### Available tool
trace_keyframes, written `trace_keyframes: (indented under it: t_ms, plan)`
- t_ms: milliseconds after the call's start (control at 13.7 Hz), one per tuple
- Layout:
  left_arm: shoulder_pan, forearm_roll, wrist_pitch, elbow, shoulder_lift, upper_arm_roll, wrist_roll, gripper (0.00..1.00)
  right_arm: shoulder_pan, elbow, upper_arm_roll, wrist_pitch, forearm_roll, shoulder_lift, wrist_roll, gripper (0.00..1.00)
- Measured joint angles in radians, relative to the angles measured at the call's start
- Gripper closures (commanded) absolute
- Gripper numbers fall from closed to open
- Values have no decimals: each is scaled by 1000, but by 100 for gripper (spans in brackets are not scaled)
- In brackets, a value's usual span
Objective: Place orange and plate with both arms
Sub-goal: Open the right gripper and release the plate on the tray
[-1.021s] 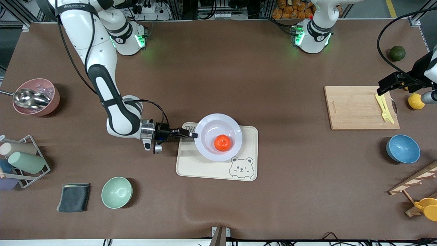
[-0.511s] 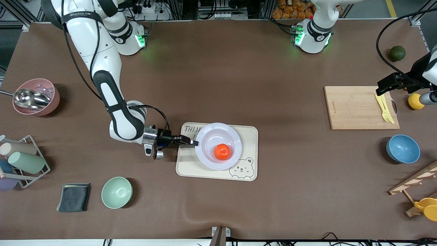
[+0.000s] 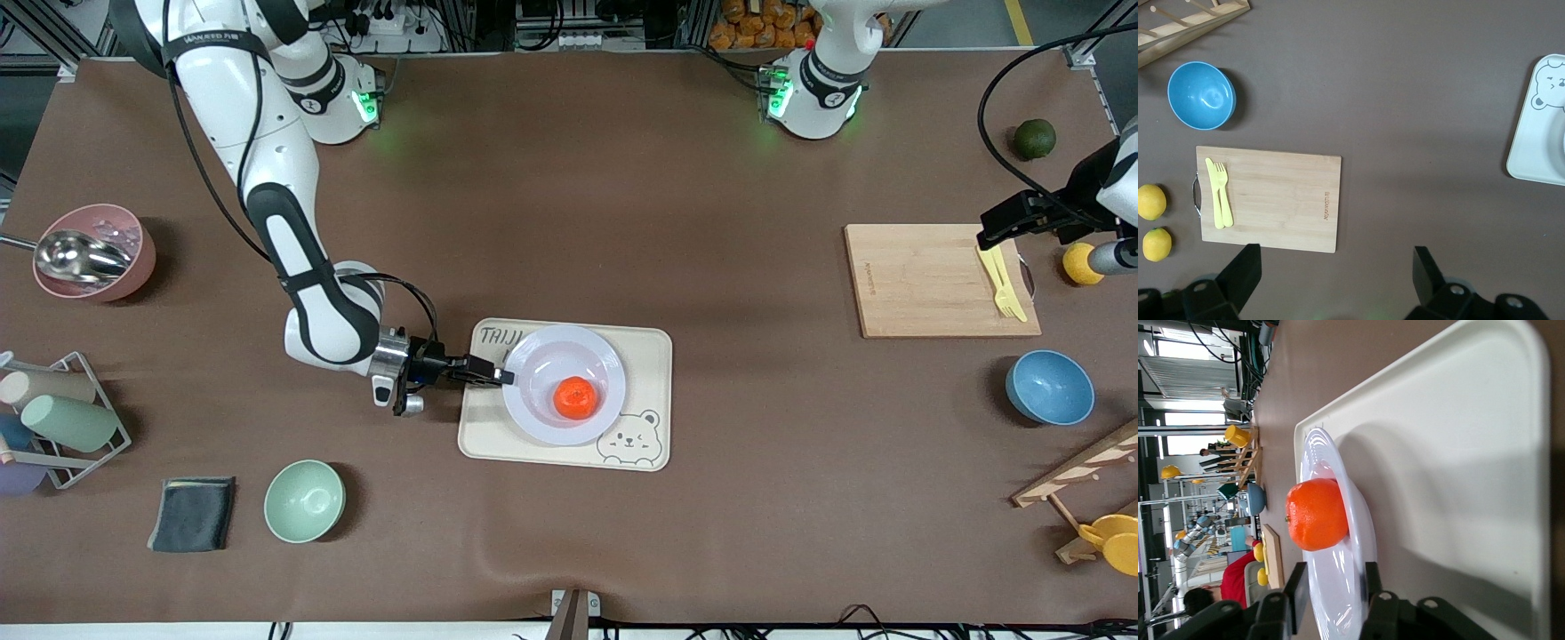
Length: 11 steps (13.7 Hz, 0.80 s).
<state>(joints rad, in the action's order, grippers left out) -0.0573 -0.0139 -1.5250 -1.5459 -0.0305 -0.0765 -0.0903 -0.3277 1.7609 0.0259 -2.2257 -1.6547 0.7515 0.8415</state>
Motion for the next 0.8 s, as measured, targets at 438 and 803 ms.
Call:
trace_keyframes:
  t_ms: [438,803]
  plan:
    - [0,0,0,0,0,0,0,0,-1,-1,-3,-14,138,4,-118,49]
    - [1,0,0,0,0,0,0,0,2,-26,-17,-11,347,-8,-356,45]
